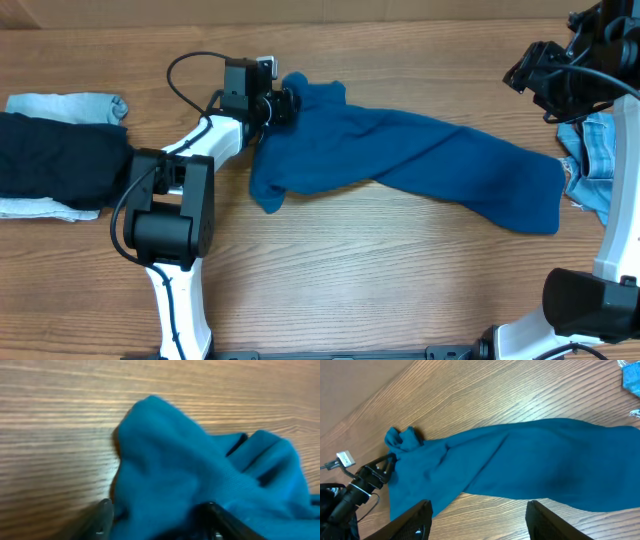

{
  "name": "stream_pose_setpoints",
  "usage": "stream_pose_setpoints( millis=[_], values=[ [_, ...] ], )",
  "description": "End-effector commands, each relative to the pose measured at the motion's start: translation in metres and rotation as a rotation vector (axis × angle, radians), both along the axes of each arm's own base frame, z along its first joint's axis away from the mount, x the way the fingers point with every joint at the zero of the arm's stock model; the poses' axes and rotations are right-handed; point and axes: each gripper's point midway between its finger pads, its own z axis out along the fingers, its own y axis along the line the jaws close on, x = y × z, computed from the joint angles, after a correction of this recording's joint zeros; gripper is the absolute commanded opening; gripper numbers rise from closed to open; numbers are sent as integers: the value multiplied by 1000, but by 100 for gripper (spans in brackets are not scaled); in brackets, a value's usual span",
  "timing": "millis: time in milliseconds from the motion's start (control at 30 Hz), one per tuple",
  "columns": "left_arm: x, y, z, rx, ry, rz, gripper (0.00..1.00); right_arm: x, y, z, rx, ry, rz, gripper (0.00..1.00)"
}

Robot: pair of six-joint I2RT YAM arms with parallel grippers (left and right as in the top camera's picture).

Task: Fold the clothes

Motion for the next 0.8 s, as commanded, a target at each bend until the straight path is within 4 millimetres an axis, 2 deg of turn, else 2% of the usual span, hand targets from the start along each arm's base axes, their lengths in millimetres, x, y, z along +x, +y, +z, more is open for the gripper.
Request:
stream_pose_setpoints(
  millis=[0, 33, 67, 200, 267, 300, 433, 500, 567, 633, 667, 733, 767],
  values=[
    [6, -10, 19, -76, -26, -44, 24, 0, -1, 3, -9, -9, 3, 64],
    [12, -12, 36, -118, -48, -76, 9, 0, -1, 3, -9, -8, 3, 64],
    [15, -13, 51, -151, -56, -99, 4, 0, -1, 3, -9, -8, 3, 64],
    [24, -4, 97, -150, -30, -107, 4, -2, -1, 2, -8, 2, 3, 64],
    [16, -4, 136, -112, -29, -146, 4, -3, -1, 2, -8, 4, 4, 64],
    [0, -8, 164, -88, -20, -178, 4, -3, -1, 1, -9, 4, 6, 64],
    [-35, -8, 211, -46, -22, -200, 4, -3, -5, 1, -30, 9, -4, 64],
    [-61, 2, 254, 30, -87, -184, 4, -3, -5, 0, -31, 9, -5, 64],
    [-93, 12, 288, 83, -117, -161, 4, -4, -5, 0, -31, 13, -5, 64],
    [-130, 8, 299, 93, -78, -191, 4, -5, -5, 0, -31, 16, -5, 64],
    [-151, 3, 296, 100, -26, -218, 4, -5, -5, 0, -32, 16, -6, 64],
    [-179, -7, 284, 114, 72, -264, 4, -5, -8, -1, -45, 19, -12, 64],
    [-200, -9, 271, 143, 164, -285, 4, -6, -9, -1, -52, 24, -16, 64]
  ],
)
